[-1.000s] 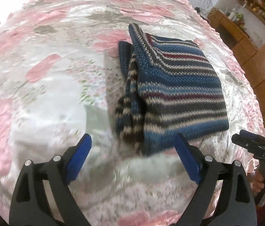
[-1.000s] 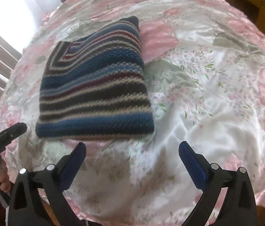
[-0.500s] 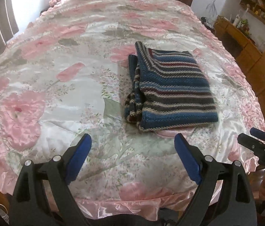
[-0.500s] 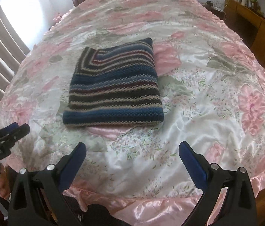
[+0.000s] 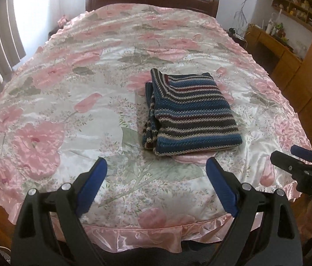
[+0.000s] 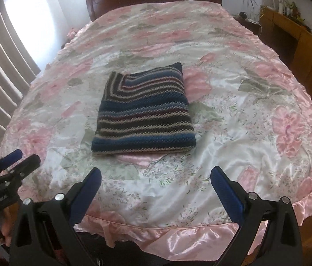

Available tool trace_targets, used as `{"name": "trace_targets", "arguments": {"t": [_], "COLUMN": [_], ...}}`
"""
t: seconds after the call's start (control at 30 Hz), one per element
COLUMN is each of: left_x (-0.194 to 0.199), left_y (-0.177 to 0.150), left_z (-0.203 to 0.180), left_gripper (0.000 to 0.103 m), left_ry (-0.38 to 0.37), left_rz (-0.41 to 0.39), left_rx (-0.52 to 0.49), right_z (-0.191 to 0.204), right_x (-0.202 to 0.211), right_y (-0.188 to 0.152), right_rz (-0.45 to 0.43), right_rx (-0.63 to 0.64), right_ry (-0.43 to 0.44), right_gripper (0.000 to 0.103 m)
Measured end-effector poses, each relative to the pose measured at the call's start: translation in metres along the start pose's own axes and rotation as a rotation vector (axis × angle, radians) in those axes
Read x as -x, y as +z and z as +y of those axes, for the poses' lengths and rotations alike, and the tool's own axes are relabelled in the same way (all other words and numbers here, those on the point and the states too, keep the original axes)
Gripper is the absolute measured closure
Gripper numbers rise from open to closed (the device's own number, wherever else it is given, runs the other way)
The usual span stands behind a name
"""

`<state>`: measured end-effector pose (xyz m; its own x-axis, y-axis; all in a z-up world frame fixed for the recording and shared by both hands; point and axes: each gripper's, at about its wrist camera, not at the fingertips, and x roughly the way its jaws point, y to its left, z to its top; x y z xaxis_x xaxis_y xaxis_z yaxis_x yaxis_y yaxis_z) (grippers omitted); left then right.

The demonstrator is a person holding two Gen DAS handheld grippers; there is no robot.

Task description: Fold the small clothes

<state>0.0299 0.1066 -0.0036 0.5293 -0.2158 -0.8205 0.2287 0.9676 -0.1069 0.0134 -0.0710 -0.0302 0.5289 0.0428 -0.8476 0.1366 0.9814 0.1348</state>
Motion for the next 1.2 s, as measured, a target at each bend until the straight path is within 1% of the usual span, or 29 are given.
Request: {"name": "trace_targets", "arguments": {"t": [0.4, 0.57, 0.83, 1.2], "left_x": [0.014, 0.014, 0.014, 0.005], "left_y": [-0.005, -0.007, -0.012, -0.017], "left_z": [-0.006, -0.007, -0.007, -0.007], "left_gripper": [0.012, 0.012, 0.012, 0.012], "left_ry": [0.034, 0.053, 0.075, 0.09], "left_rz": [-0.021, -0.018, -0.018, 0.01], "left_rx": [-0.013, -0.014, -0.012, -0.015], "right_z": [0.003, 0.007, 0.009, 0.009], "right_x": [0.011, 0.017, 0.021, 0.021], "right_y": [-0.004, -0.008, -0.01, -0.013], "right_rz": [0.001, -0.02, -0.029, -0.016], "right_rx": [0.015, 0.03, 0.042, 0.051], "right_ry": [-0.021, -0.028, -0.03, -0.025], "right_gripper": [0.004, 0.004, 0.004, 0.004]}}
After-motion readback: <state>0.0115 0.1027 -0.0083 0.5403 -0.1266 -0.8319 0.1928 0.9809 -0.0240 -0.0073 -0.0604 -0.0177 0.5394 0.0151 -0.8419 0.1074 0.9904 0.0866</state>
